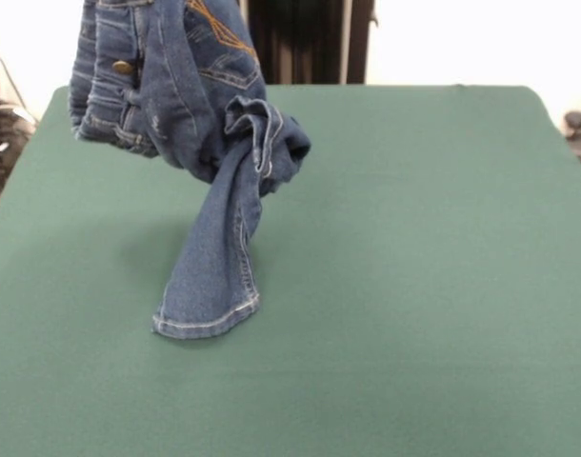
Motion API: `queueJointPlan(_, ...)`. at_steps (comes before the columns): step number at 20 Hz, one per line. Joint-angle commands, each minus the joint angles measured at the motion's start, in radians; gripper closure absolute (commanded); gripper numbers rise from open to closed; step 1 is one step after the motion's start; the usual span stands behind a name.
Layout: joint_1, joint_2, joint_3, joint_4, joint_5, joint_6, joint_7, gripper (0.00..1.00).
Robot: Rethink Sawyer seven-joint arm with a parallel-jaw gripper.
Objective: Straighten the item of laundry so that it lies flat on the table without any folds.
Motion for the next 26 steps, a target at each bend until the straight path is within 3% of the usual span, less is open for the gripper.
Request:
queueJointPlan(1,0.051,-0.002,0.118,-0.062,0.026,0.224,-0.256,1.0)
queueJointPlan(9,0.061,-0.004,0.124,-0.089,0.023,0.257,-0.247,1.0)
queueJointPlan(15,0.059,-0.009,0.118,-0.059,0.019,0.205,-0.225,1.0)
queueJointPlan(20,0.048,-0.016,0.109,0.033,0.02,0.063,-0.186,1.0)
queueJointPlan(26,0.036,-0.001,0.09,0.203,-0.031,-0.288,-0.067,1.0)
